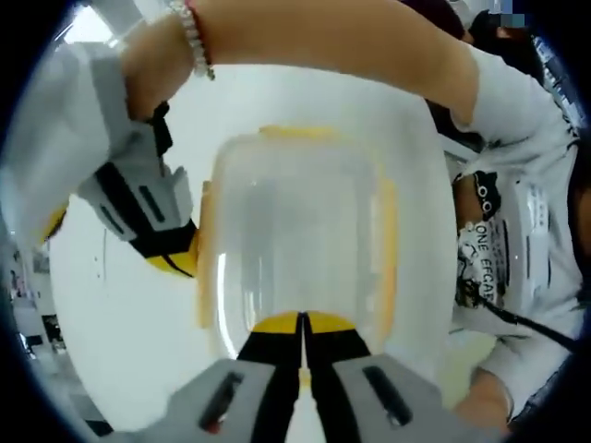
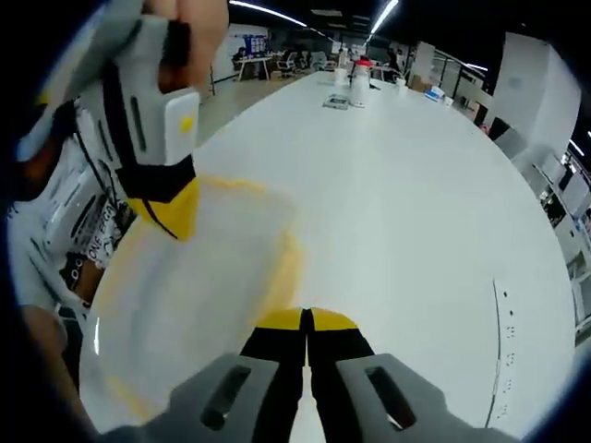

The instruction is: Snap each plastic latch of the storage box into its locked position after aligning the lid with the box until every specified latch is closed and the lid sits flush.

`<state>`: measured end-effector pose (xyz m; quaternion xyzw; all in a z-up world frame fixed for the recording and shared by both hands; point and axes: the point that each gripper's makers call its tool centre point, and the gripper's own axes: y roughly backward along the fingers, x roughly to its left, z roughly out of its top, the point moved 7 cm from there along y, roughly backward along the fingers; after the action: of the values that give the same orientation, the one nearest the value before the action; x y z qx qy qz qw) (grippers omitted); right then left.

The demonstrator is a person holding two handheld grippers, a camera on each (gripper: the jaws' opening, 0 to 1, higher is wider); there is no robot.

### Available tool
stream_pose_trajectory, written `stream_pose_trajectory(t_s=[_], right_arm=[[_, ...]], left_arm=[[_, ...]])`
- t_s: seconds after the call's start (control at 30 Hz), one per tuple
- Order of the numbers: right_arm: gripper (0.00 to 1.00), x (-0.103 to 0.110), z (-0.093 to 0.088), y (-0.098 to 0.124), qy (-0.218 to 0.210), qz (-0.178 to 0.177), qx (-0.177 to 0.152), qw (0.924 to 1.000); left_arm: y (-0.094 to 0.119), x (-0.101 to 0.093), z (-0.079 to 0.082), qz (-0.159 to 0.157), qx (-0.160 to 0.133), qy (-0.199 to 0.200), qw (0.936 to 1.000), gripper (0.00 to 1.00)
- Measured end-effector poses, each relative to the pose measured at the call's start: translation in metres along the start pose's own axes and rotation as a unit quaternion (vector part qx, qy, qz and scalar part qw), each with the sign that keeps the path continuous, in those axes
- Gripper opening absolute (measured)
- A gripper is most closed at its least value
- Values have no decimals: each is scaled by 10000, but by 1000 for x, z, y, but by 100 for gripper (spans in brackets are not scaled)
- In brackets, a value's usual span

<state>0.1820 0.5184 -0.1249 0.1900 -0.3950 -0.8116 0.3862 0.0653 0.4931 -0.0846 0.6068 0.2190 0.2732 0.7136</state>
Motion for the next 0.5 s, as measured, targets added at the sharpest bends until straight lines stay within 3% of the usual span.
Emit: stream_pose_trajectory(t_s=[0.2, 0.5], right_arm=[[0, 2, -3, -4, -270, 324, -190, 9989], [0, 3, -2, -13, -462, 661, -160, 9966]], left_arm=[[-3, -2, 1, 14, 132, 36, 9999, 0], [-4, 1, -4, -47, 125, 196, 9997, 0]])
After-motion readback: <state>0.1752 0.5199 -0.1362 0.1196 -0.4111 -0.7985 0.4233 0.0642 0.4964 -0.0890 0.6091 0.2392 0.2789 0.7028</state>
